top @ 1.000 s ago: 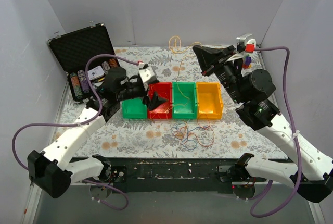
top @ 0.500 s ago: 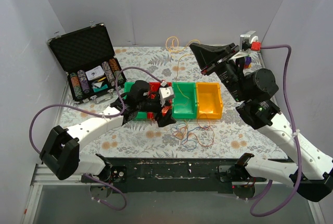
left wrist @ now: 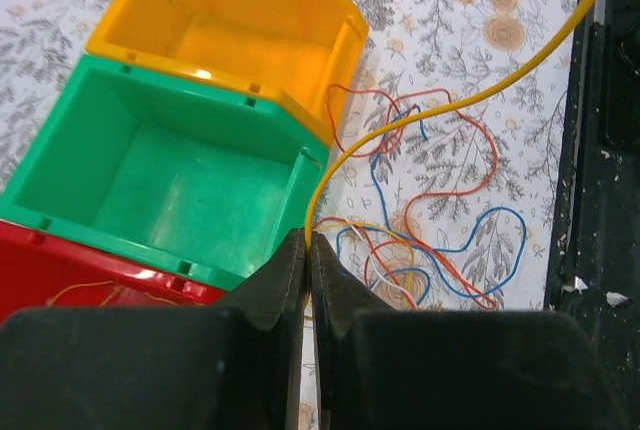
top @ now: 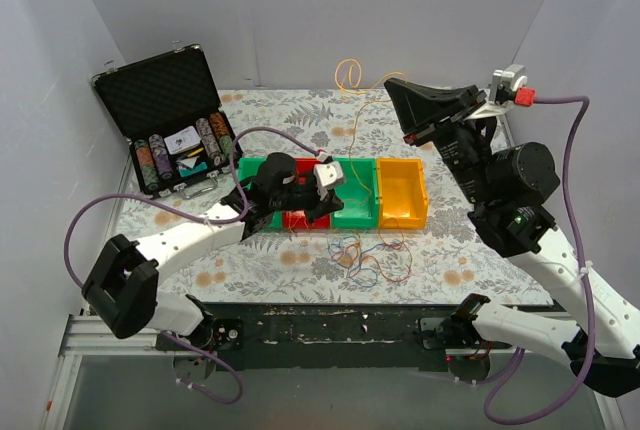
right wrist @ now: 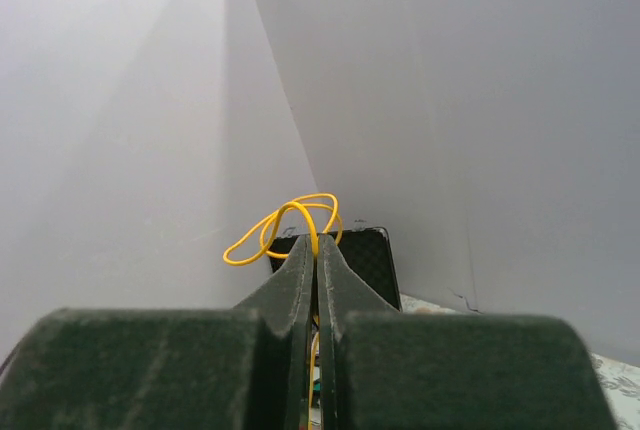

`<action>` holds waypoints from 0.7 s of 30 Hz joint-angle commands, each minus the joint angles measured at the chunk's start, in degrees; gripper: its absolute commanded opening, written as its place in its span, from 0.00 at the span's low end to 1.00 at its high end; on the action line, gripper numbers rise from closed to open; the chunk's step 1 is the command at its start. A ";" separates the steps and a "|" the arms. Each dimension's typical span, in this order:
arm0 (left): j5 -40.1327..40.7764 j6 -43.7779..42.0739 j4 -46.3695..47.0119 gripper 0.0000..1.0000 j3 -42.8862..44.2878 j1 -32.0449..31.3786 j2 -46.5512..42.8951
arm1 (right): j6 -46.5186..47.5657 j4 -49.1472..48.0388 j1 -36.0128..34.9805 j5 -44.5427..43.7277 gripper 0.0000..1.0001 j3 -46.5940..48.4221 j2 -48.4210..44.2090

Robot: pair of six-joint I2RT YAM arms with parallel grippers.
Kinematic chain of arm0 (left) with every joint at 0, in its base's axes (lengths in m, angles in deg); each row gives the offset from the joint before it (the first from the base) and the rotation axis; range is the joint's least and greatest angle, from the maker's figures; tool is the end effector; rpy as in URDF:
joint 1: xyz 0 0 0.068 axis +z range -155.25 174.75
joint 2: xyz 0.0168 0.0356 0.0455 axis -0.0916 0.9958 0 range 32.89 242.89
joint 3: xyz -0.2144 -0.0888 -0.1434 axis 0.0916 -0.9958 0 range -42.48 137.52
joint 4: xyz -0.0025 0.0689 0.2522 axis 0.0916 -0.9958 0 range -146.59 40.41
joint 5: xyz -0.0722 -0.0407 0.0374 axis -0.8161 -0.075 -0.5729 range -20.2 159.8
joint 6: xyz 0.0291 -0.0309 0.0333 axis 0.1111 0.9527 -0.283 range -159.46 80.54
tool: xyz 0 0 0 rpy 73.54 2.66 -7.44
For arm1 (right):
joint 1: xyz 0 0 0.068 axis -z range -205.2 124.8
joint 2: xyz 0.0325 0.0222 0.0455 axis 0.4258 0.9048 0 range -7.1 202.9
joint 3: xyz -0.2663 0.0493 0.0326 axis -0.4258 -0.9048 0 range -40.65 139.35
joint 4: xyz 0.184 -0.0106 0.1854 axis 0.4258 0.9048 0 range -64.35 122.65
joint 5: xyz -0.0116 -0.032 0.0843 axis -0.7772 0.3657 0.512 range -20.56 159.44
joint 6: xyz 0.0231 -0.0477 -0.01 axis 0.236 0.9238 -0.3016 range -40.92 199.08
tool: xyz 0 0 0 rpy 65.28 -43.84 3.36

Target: Untangle the cables

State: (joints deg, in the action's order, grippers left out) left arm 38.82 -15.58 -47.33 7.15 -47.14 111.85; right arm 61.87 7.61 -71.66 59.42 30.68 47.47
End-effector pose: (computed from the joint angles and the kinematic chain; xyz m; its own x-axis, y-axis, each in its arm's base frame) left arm 0.2152 -0.2175 0.2573 -0.6797 0.1433 -0.7194 0.6982 0.4269 -0.5746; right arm 0.1242 0.1217 0.5189 0.1935 0.6265 -0.7550 -0.7041 0.6246 0.3378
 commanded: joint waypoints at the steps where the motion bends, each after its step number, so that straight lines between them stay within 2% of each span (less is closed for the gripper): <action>1: 3.82 -0.41 -0.24 0.00 5.65 -0.12 -7.84 | 2.88 0.46 0.31 -3.42 0.01 -1.72 -1.30; 9: 11.11 -3.48 -3.48 0.00 15.23 -0.12 -17.25 | 4.38 3.54 0.23 -7.29 0.01 -8.92 -2.98; 15: 15.51 -4.19 -3.94 0.00 20.94 -0.12 -17.70 | 3.68 4.51 0.23 -5.63 0.01 -11.56 -0.60; 21: 15.95 -2.52 -3.49 0.00 28.23 -0.12 -16.56 | 2.71 4.68 0.31 0.35 0.01 -13.14 0.45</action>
State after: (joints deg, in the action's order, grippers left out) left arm 52.52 -18.94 -49.97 29.97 -47.12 94.72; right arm 65.38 13.77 -71.66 55.86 17.96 48.13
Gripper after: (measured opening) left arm 0.018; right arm 0.031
